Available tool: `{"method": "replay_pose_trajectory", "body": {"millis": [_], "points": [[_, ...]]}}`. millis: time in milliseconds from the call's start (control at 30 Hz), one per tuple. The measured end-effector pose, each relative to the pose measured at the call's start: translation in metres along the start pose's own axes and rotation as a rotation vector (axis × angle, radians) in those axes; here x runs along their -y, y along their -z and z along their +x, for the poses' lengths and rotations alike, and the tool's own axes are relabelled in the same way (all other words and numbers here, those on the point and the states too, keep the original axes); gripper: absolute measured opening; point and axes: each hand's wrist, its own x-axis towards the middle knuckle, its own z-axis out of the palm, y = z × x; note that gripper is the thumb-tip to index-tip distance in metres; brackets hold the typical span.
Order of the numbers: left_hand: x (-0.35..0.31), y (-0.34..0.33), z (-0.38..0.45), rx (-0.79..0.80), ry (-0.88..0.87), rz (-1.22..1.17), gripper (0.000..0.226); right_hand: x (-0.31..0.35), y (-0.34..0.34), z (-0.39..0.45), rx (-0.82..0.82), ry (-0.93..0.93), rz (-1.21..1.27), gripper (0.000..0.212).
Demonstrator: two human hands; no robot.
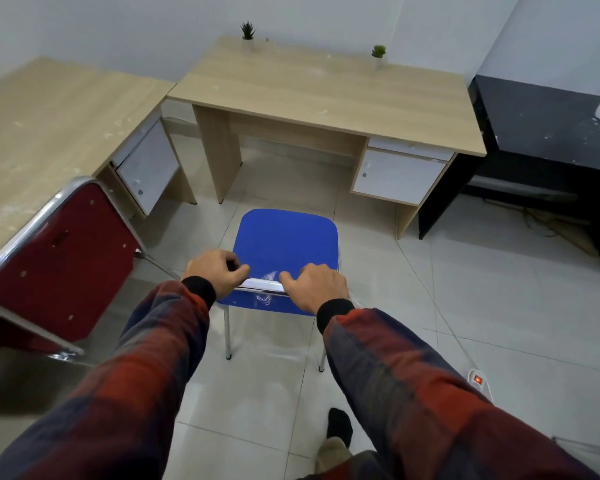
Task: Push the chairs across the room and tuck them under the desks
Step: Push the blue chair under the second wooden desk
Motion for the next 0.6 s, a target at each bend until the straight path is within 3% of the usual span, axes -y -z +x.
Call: {"method": "replay_pose_trajectory", "body": {"millis": [267, 600], "points": [[-0.023, -0.002, 0.033, -0.035, 0.055, 0.003, 0.029, -0.019, 0.015, 0.048, 0.002, 0.038, 0.004, 0.059], [-0.110, -0.029, 0.081, 0.001, 0.147, 0.025, 0.036, -0.099, 0.059, 0.128, 0.028, 0.155, 0.032, 0.043]]}}
